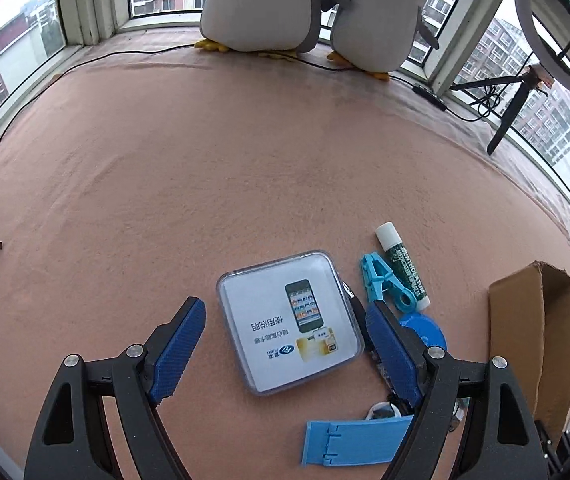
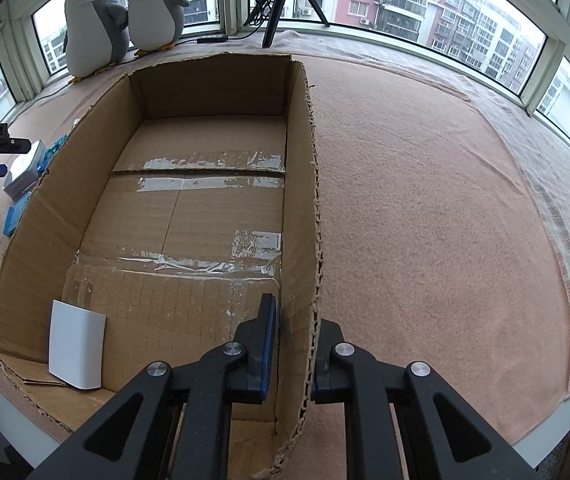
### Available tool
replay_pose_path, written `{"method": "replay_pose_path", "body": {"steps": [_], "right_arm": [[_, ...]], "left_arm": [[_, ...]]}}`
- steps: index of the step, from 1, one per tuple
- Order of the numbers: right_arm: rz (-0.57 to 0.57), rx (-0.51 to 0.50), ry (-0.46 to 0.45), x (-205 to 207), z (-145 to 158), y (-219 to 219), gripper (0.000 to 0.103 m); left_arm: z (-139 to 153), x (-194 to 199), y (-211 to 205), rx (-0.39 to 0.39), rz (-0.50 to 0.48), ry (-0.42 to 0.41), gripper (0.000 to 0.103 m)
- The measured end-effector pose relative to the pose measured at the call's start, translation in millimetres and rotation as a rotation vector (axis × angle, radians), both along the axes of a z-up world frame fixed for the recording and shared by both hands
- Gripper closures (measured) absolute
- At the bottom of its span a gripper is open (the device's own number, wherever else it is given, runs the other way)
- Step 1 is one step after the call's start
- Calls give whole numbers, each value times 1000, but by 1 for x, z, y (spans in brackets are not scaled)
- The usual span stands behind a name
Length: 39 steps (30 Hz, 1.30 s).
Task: Organize rigid objects
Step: 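Close the left tool on the clear phone-case box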
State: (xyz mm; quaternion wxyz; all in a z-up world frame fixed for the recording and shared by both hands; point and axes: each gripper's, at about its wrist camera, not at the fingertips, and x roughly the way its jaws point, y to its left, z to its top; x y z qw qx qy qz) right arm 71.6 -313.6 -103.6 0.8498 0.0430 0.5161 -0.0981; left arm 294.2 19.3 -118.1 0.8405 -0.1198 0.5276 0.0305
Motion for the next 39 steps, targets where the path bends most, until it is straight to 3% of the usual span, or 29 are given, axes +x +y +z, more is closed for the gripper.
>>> {"method": "replay_pose_path", "body": {"steps": [11, 25, 32, 39], "right_arm": [[-3, 8, -7, 0, -1, -2, 90], [-6, 3, -5, 2, 0, -2, 90], [-14, -3, -4, 3, 0, -2, 89], [-16, -6, -4, 4, 0, 0, 89]], "left_arm": [[-22, 17, -5, 22, 30, 43, 18], [-21, 12, -4, 39, 6, 7, 21], [-26, 19, -2, 47, -5, 44, 19], [-27, 18, -4, 72, -31, 29, 22]]}}
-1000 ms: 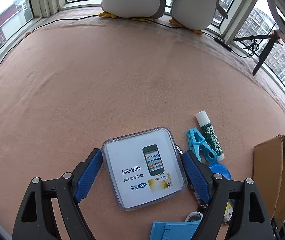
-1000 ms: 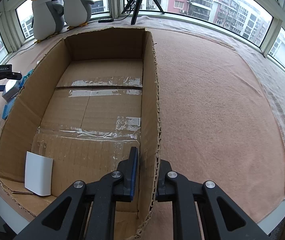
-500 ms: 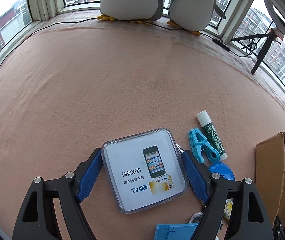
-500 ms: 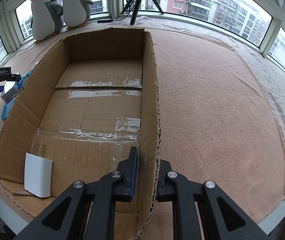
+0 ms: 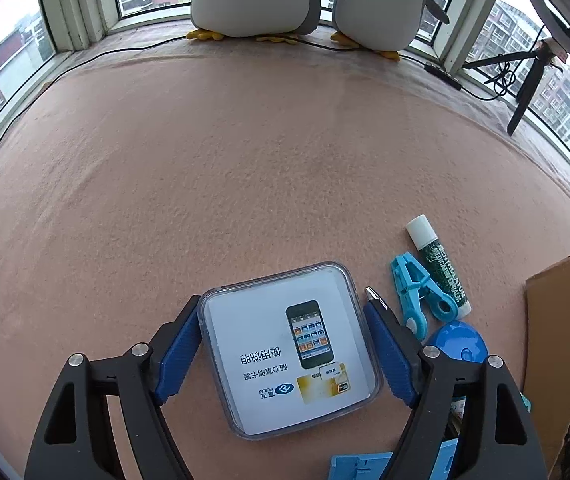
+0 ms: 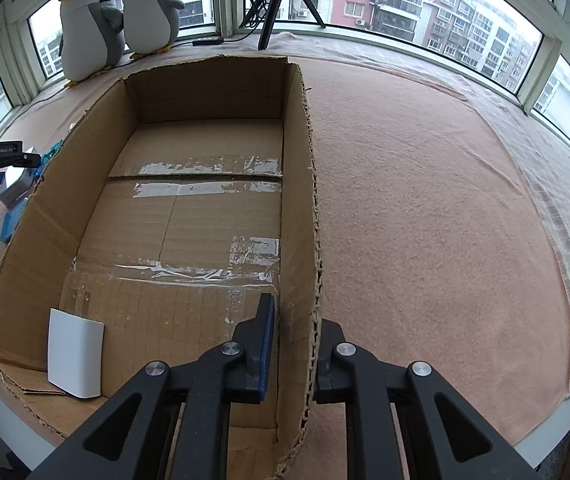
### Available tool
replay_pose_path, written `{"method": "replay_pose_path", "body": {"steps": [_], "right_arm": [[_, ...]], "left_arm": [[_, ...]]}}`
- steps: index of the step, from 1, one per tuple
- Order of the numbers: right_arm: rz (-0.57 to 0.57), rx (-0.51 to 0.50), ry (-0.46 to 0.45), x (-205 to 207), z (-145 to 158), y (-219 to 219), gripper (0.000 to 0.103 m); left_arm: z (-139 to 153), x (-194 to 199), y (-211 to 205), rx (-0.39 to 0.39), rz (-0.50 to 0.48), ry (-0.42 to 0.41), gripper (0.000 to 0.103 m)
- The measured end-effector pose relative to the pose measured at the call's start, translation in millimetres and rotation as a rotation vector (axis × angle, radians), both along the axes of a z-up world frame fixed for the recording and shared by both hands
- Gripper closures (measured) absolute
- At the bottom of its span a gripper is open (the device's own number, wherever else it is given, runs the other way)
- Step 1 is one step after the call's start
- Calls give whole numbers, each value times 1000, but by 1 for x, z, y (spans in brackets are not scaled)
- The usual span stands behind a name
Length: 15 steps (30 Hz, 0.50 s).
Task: Organize rigid objects
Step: 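Close the left tool on the clear phone-case box, then lift the case box into the cardboard box and open the left tool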
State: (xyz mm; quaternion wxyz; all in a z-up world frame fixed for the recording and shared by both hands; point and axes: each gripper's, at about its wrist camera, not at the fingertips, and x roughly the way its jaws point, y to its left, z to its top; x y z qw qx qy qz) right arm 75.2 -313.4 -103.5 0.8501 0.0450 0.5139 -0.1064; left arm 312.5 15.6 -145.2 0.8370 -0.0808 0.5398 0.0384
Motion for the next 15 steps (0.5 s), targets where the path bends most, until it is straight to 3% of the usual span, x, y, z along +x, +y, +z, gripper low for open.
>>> {"method": "replay_pose_path", "body": {"steps": [15], "right_arm": [[-2, -5, -1, 0, 0, 1, 89]], "left_arm": [[13, -19, -2, -3, -83, -44, 26]]}}
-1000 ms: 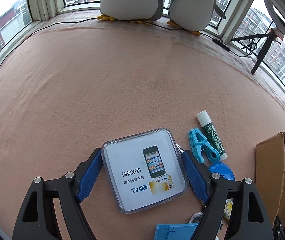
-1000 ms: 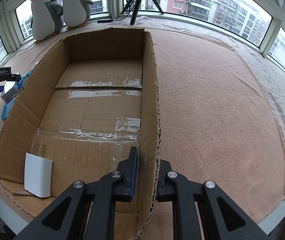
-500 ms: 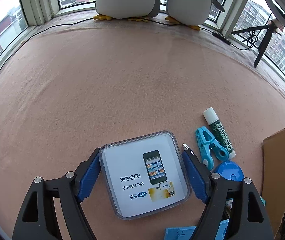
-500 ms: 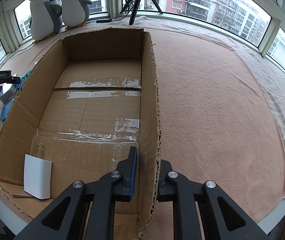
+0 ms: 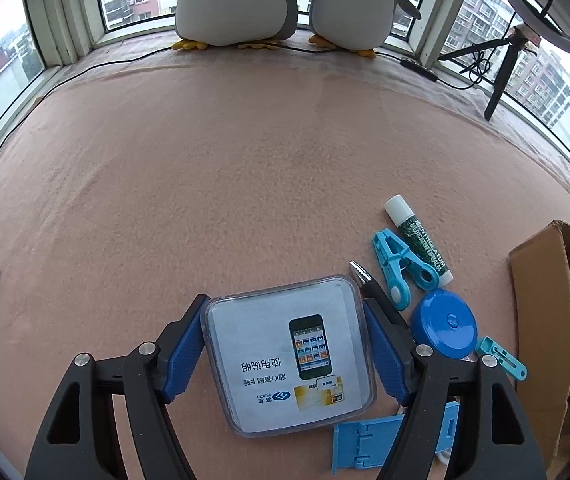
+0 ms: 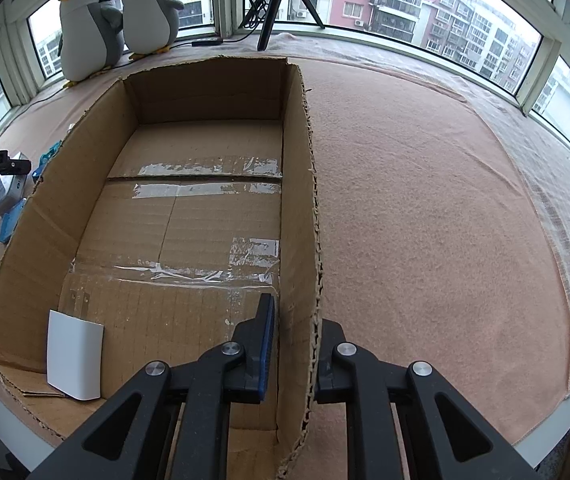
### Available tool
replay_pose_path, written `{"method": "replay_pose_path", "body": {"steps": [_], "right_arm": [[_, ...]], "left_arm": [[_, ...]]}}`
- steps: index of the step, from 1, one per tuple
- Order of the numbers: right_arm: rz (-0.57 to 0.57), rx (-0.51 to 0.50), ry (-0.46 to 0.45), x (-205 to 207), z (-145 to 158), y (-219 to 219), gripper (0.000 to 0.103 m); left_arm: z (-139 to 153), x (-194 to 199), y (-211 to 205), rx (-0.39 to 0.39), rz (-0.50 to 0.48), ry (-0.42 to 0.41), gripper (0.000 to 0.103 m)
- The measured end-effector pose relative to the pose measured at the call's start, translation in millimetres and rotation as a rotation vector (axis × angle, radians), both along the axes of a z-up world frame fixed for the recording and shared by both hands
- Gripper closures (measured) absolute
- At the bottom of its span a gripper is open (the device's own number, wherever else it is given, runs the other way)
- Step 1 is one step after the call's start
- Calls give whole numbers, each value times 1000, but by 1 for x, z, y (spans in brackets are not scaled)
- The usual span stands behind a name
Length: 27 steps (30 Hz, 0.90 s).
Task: Organize rigid objects
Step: 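Lift the case box into the cardboard box and open the left tool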
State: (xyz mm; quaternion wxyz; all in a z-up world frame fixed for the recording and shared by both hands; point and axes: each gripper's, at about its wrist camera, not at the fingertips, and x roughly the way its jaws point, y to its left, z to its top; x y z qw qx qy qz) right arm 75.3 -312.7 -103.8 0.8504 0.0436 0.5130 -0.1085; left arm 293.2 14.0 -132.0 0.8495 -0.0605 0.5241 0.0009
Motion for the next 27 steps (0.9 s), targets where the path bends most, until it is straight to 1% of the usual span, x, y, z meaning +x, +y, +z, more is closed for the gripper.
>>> {"method": "replay_pose_path", "body": {"steps": [2, 3, 4, 6, 10, 14, 19, 21, 24, 27], "right_arm": [[-1, 1, 0, 0, 0, 0, 89], [-1, 0, -1, 0, 0, 0, 89], [-2, 0, -1, 0, 0, 0, 89], [-1, -1, -2, 0, 0, 0, 89], [-2, -3, -1, 1, 0, 1, 89], [-2, -4, -2, 0, 0, 1, 89], [-3, -4, -4, 0, -1, 1, 89], [-3, -2, -5, 0, -1, 1, 89], [-6, -1, -7, 0, -1, 1, 89], [-9, 3, -9, -1, 0, 0, 89]], "left_arm": [[8, -3, 0, 3, 0, -27, 26], [13, -7, -2, 11, -9, -46, 27], [16, -9, -4, 10, -30, -89, 27], [23, -16, -8, 28, -50, -117, 27], [35, -27, -18, 49, -81, -159, 27], [49, -38, -35, 24, -127, -185, 27], [77, -54, -76, 4, -226, -234, 27], [88, -58, -96, -17, -271, -245, 26], [99, -61, -130, -38, -334, -249, 26], [103, -58, -165, -52, -389, -238, 26]]}}
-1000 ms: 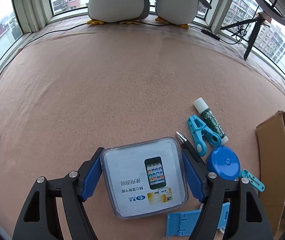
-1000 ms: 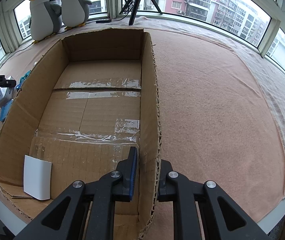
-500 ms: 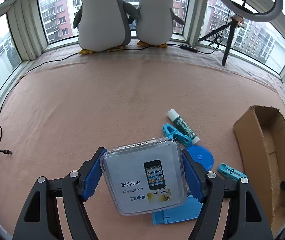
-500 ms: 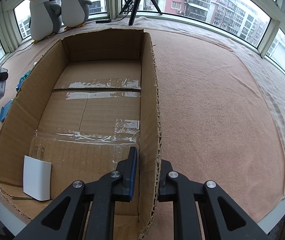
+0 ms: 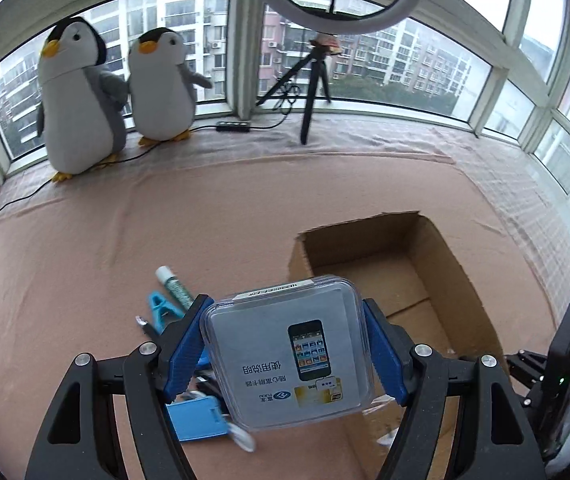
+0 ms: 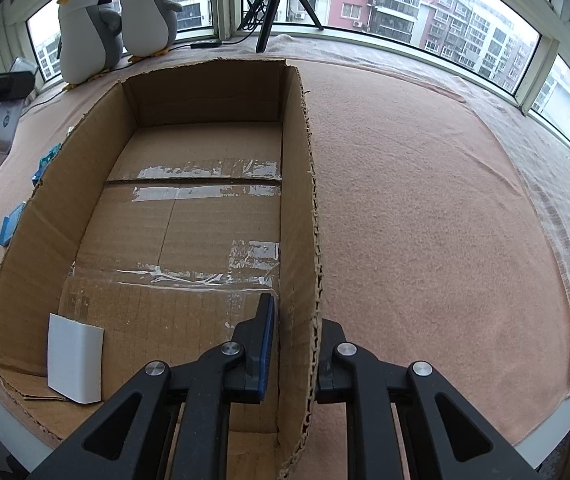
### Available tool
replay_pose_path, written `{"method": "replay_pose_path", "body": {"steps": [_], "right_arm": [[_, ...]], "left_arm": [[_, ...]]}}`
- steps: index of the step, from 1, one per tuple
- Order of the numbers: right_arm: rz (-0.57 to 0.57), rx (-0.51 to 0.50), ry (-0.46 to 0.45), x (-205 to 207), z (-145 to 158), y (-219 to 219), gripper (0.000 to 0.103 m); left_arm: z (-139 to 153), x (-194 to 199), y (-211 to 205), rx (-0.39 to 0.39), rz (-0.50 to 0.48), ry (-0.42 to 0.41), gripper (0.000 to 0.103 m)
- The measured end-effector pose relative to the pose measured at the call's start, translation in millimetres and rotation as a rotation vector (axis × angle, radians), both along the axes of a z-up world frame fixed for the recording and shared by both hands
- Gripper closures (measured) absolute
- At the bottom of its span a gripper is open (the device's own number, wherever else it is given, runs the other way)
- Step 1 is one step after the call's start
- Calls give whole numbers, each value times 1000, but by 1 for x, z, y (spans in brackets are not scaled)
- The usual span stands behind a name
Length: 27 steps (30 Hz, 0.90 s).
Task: Organize rigid objects
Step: 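Lift the case box into the cardboard box and open the left tool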
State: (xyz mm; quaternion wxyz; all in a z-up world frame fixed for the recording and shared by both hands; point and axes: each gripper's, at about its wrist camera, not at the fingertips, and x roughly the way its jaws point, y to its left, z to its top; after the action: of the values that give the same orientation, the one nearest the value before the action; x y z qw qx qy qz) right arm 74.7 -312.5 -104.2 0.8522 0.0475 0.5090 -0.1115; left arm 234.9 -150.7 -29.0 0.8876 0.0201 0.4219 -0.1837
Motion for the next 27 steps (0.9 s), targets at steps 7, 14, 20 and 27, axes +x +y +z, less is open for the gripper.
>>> {"method": "replay_pose_path", "body": {"steps": [7, 14, 20, 27], "right_arm": [[-6, 19, -9, -1, 0, -2, 89], [-5, 26, -16, 0, 0, -3, 88], [-3, 31, -17, 1, -1, -4, 88], [-5, 32, -16, 1, -1, -5, 88]], "left_arm": [[-6, 15, -70, 4, -86, 63, 26], [-33, 45, -114, 19, -99, 161, 26], [-55, 59, -129, 32, -113, 215, 26], [-58, 60, -132, 25, -122, 238, 26]]}}
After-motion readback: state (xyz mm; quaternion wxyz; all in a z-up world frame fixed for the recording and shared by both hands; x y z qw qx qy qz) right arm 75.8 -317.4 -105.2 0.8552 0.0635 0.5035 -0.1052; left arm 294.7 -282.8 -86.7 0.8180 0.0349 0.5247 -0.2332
